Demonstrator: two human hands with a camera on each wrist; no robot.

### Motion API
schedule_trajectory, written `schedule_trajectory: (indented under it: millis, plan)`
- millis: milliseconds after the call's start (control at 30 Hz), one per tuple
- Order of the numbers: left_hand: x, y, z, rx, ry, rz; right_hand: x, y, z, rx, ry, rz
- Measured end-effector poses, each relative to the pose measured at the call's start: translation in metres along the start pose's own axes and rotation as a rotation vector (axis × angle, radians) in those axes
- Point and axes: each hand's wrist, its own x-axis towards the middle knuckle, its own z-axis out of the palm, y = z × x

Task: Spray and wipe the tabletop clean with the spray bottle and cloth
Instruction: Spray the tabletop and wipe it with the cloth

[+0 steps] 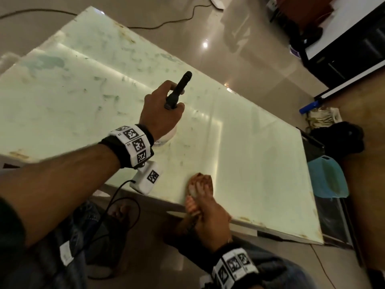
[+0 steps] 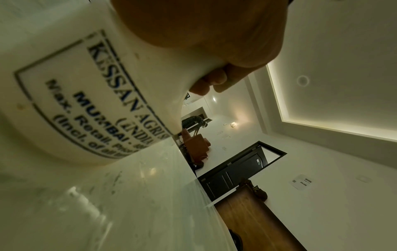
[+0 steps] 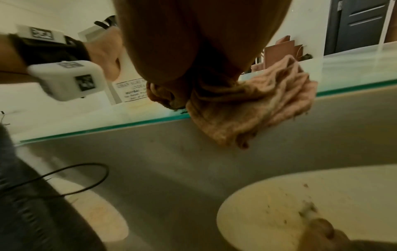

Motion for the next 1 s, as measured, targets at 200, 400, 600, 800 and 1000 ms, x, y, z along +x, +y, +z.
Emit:
schedule_trajectory:
  millis: [200,400,600,800,1000]
  plan:
    - [0.0,0.003,-0.001,0.045,-0.014,-0.018,-0.041,-0.022,-0.01,0.226,-0.124,0.063]
    - [0.0,0.006,-0.003,0.032,-0.023,-0.031,-0.06,-0.041,-0.06,0.333,-0.25,0.128]
    - [0.001,0.006,-0.003,0.058,-0.016,-0.012,-0.048,-0.027,-0.087,0.157,0.158,0.251]
    - [0.002,0.004,-0.002,0.064,-0.02,-0.004,-0.017,-0.023,-0.055,-0.01,-0.051,0.38]
    - [0.004,0.001,0.0,0.052,-0.021,-0.009,-0.033,-0.06,-0.01,0.002,-0.185,0.237]
